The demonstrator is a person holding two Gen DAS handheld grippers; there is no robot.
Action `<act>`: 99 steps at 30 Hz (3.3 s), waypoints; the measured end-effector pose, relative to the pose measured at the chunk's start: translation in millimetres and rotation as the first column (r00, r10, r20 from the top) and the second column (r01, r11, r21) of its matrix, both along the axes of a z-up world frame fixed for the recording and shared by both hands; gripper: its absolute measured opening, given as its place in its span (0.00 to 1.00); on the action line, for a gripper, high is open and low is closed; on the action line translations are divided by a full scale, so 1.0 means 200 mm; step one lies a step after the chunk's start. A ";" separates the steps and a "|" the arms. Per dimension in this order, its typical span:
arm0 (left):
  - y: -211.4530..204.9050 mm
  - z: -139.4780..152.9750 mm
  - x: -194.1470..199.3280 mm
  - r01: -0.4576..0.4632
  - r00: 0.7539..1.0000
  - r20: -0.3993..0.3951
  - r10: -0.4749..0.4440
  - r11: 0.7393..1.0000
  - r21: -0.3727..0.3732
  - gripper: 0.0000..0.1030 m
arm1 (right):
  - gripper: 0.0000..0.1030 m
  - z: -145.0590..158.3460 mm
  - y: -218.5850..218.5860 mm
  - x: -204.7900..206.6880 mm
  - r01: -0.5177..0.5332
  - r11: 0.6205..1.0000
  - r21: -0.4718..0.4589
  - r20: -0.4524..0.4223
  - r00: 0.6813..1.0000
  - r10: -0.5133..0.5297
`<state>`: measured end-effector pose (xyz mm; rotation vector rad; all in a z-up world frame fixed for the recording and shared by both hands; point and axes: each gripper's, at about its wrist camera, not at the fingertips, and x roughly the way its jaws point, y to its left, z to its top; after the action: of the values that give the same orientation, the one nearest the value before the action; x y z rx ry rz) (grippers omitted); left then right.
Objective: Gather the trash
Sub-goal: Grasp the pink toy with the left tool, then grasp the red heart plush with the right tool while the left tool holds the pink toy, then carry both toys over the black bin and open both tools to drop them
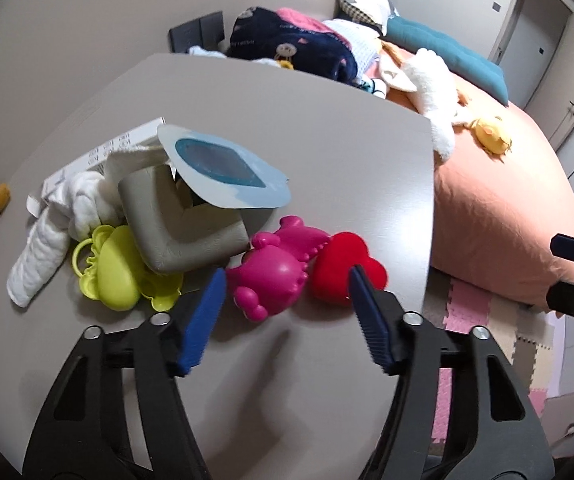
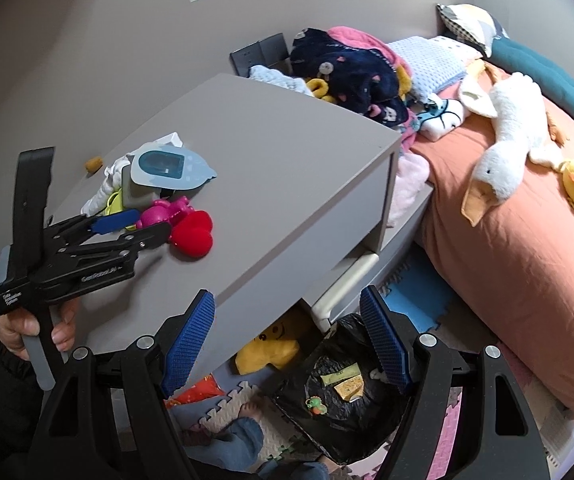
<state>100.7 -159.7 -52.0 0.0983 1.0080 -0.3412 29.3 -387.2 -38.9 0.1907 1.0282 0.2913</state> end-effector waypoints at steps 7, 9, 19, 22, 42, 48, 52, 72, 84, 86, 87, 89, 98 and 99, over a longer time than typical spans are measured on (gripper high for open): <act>0.03 -0.06 0.07 0.003 1.000 -0.025 -0.003 1.000 -0.002 0.52 | 0.74 -0.01 0.06 0.06 -0.027 1.000 -0.002 -0.009 1.000 0.027; 0.03 -0.07 0.09 0.008 0.999 -0.031 -0.008 1.000 -0.002 0.52 | 0.74 -0.01 0.08 0.08 -0.033 0.999 -0.001 -0.012 0.999 0.032; 0.09 -0.10 0.13 0.020 0.999 -0.035 -0.021 0.999 -0.026 0.46 | 0.74 -0.04 0.23 0.14 -0.083 0.997 -0.006 -0.030 0.996 0.083; 0.11 -0.09 0.12 0.019 1.000 -0.022 -0.020 0.999 -0.041 0.46 | 0.74 -0.05 0.28 0.16 -0.100 0.995 -0.007 -0.031 0.995 0.100; 0.46 0.08 -0.09 -0.068 0.996 0.057 0.070 0.997 -0.039 0.46 | 0.71 -0.20 0.59 0.33 -0.183 0.983 -0.013 -0.082 0.980 0.181; 0.53 0.11 -0.13 -0.103 0.992 0.070 0.105 0.994 -0.037 0.46 | 0.60 -0.23 0.65 0.37 -0.188 0.982 -0.027 -0.095 0.978 0.185; 0.57 0.12 -0.15 -0.118 0.990 0.075 0.121 0.992 -0.039 0.46 | 0.40 -0.24 0.67 0.38 -0.186 0.981 -0.052 -0.090 0.979 0.181; 0.49 0.18 -0.25 -0.076 0.991 0.111 0.081 0.996 -0.042 0.46 | 0.40 -0.07 0.60 0.21 -0.170 0.985 -0.032 -0.026 0.985 0.169; 0.34 0.22 -0.31 0.006 0.992 0.127 -0.001 0.999 -0.040 0.46 | 0.40 0.01 0.49 0.06 -0.130 0.991 -0.021 0.001 0.991 0.130; 0.31 0.22 -0.32 0.018 0.992 0.129 -0.013 0.999 -0.039 0.46 | 0.40 0.02 0.46 0.03 -0.121 0.993 -0.018 0.005 0.993 0.121; 0.30 0.22 -0.32 0.028 0.991 0.130 -0.022 0.999 -0.039 0.46 | 0.40 0.03 0.45 0.02 -0.117 0.993 -0.017 0.007 0.993 0.117; 0.27 0.23 -0.33 0.042 0.991 0.132 -0.036 0.998 -0.040 0.46 | 0.40 0.04 0.43 0.00 -0.106 0.994 -0.018 0.010 0.994 0.106; 0.13 0.26 -0.35 0.121 0.983 0.143 -0.114 0.992 -0.038 0.46 | 0.40 0.08 0.31 -0.11 -0.049 0.999 -0.017 0.022 0.999 0.049; 0.12 0.26 -0.36 0.131 0.982 0.146 -0.124 0.991 -0.037 0.46 | 0.40 0.08 0.30 -0.12 -0.041 0.999 -0.016 0.024 0.999 0.042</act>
<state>29.6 -136.2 -0.5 0.1437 0.8530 -0.4684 5.9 -327.7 -22.7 0.1512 1.0106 0.3221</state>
